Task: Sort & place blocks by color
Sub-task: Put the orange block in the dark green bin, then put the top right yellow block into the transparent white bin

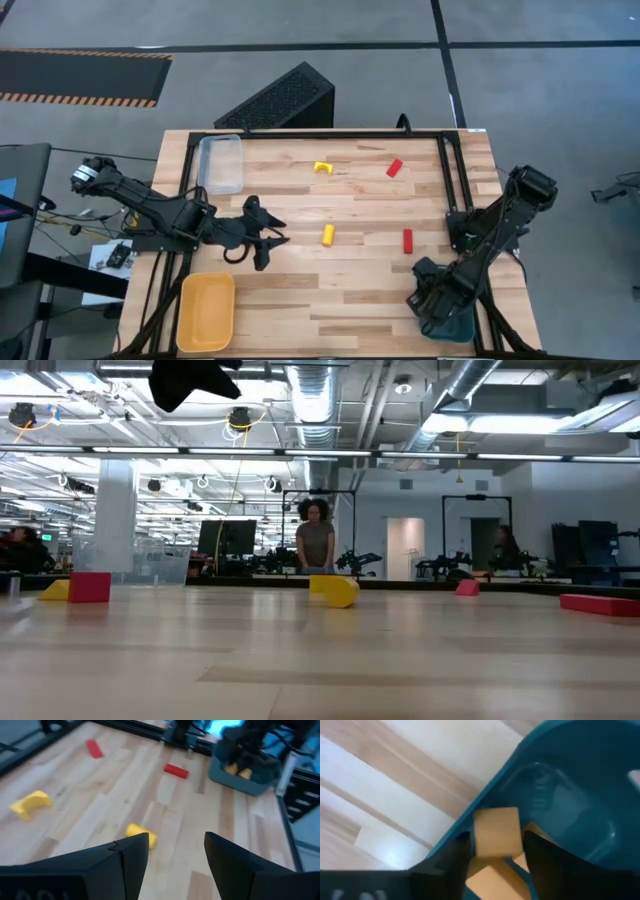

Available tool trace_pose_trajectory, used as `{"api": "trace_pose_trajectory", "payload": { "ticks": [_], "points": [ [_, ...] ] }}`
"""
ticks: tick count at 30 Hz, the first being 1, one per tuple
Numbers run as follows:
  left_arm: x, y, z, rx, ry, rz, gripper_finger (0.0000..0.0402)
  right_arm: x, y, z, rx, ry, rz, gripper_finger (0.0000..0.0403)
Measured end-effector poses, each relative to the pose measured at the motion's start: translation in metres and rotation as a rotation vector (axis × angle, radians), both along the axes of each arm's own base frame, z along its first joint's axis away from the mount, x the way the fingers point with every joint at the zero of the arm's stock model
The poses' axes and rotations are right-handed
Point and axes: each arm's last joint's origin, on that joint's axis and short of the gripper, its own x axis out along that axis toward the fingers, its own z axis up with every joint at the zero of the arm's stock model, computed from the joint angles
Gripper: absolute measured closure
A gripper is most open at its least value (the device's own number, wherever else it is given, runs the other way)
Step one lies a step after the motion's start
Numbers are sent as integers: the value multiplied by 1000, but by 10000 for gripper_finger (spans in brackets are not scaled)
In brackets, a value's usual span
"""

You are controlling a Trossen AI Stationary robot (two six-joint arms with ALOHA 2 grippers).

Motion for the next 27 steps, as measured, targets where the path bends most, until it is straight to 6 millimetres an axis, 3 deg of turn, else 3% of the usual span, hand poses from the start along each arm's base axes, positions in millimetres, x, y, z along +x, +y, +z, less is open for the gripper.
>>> {"api": "trace_pose_trajectory", "payload": {
  "ticks": [4, 8, 13, 20, 27],
  "points": [
    [0, 2, 0, 19, -11, 45, 219, 0, 0, 0, -1, 3, 1, 143],
    [0, 3, 0, 20, -7, 54, 219, 0, 0, 0, -1, 4, 0, 118],
    [1, 7, 0, 10, -9, 77, 219, -1, 2, 2, 0, 4, 9, 113],
    [1, 16, 2, 15, -34, 168, 219, -10, 12, 22, -30, 21, 60, 112],
    [-8, 24, 17, 64, -99, 203, 219, -3, 22, 43, -40, -109, 62, 112]
  ]
}}
